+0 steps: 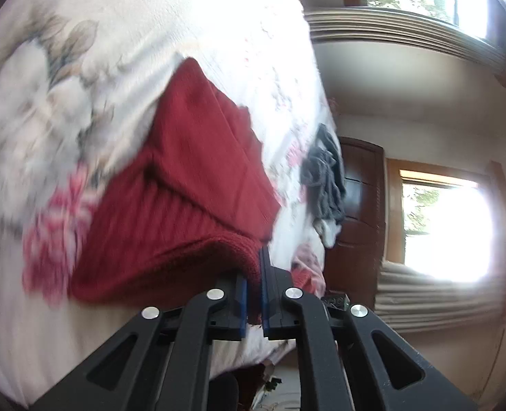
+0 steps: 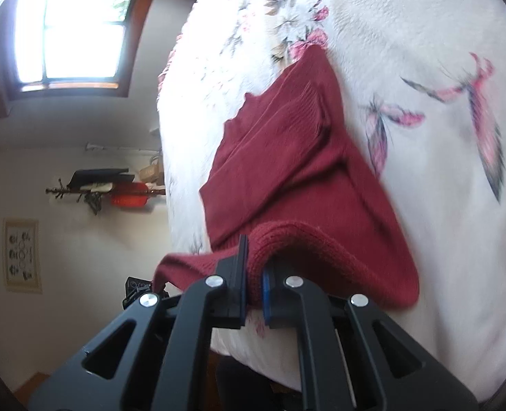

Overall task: Fold small clothes
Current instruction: 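Lift the hem and fold it up toward the collar with both grippers, then open both grippers and withdraw from the folded sweater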

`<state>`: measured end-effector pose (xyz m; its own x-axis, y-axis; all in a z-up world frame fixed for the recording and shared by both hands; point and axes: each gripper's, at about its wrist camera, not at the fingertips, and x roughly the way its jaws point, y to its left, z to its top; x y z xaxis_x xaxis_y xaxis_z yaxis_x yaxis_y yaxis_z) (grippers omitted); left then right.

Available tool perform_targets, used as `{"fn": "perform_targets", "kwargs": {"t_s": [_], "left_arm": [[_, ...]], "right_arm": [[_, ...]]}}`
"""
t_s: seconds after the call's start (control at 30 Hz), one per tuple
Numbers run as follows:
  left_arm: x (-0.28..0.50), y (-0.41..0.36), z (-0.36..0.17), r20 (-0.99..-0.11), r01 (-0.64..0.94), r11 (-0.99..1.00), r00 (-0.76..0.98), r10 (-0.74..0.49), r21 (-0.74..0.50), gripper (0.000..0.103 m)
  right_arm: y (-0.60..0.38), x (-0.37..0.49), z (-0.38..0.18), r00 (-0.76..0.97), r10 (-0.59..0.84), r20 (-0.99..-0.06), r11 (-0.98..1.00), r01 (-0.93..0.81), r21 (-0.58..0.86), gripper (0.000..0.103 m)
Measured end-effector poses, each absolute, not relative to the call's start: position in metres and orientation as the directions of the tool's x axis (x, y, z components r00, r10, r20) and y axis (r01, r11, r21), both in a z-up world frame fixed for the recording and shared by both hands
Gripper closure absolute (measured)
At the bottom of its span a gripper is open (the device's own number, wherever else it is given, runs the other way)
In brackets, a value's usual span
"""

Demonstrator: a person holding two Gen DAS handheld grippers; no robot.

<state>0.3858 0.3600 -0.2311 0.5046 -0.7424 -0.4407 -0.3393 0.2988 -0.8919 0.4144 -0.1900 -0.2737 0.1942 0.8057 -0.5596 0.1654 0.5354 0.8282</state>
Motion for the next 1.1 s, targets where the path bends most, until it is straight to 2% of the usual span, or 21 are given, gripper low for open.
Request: {"fn": "perform_targets", "kwargs": {"t_s": [0.27, 0.33, 0.4, 0.5, 0.6, 0.67, 0.8, 0.87, 1.1], "left_arm": [[0.461, 0.362, -0.29, -0.565, -0.433, 0.388, 0.433, -0.702, -0.814, 0.098], [0.469, 0.366, -0.299, -0.571, -0.442, 0.388, 0.434, -0.697, -0.809, 0.095], [0.472, 0.373, -0.303, -0.57, -0.447, 0.377, 0.459, -0.682, -0.811, 0.087], [0.469, 0.38, -0.293, -0.547, -0.393, 0.386, 0.509, -0.665, -0.835, 0.068], [0.468, 0.38, -0.28, -0.578, -0.333, 0.473, 0.506, -0.641, -0.816, 0.065], [0.47, 0.377, -0.275, -0.634, -0.301, 0.564, 0.47, -0.613, -0.769, 0.061], [0.474, 0.367, -0.279, -0.705, -0.265, 0.664, 0.41, -0.578, -0.699, 0.052], [0.476, 0.36, -0.284, -0.737, -0.249, 0.705, 0.378, -0.56, -0.664, 0.045], [0.482, 0.337, -0.3, -0.82, -0.188, 0.811, 0.292, -0.492, -0.554, 0.042]], "right_arm": [[-0.169, 0.482, -0.327, 0.147, 0.757, -0.636, 0.602, 0.218, 0.768, 0.097], [-0.167, 0.493, -0.338, 0.142, 0.747, -0.65, 0.613, 0.234, 0.755, 0.093], [-0.169, 0.499, -0.343, 0.14, 0.741, -0.657, 0.618, 0.238, 0.749, 0.086], [-0.173, 0.5, -0.335, 0.161, 0.745, -0.647, 0.616, 0.206, 0.761, 0.075], [-0.176, 0.497, -0.323, 0.171, 0.729, -0.662, 0.645, 0.15, 0.749, 0.072], [-0.175, 0.494, -0.315, 0.172, 0.687, -0.706, 0.703, 0.089, 0.705, 0.071], [-0.169, 0.488, -0.31, 0.192, 0.584, -0.788, 0.805, -0.016, 0.593, 0.059], [-0.163, 0.486, -0.316, 0.184, 0.561, -0.807, 0.826, -0.052, 0.562, 0.058], [-0.142, 0.49, -0.337, 0.161, 0.488, -0.858, 0.872, -0.12, 0.474, 0.057]]}}
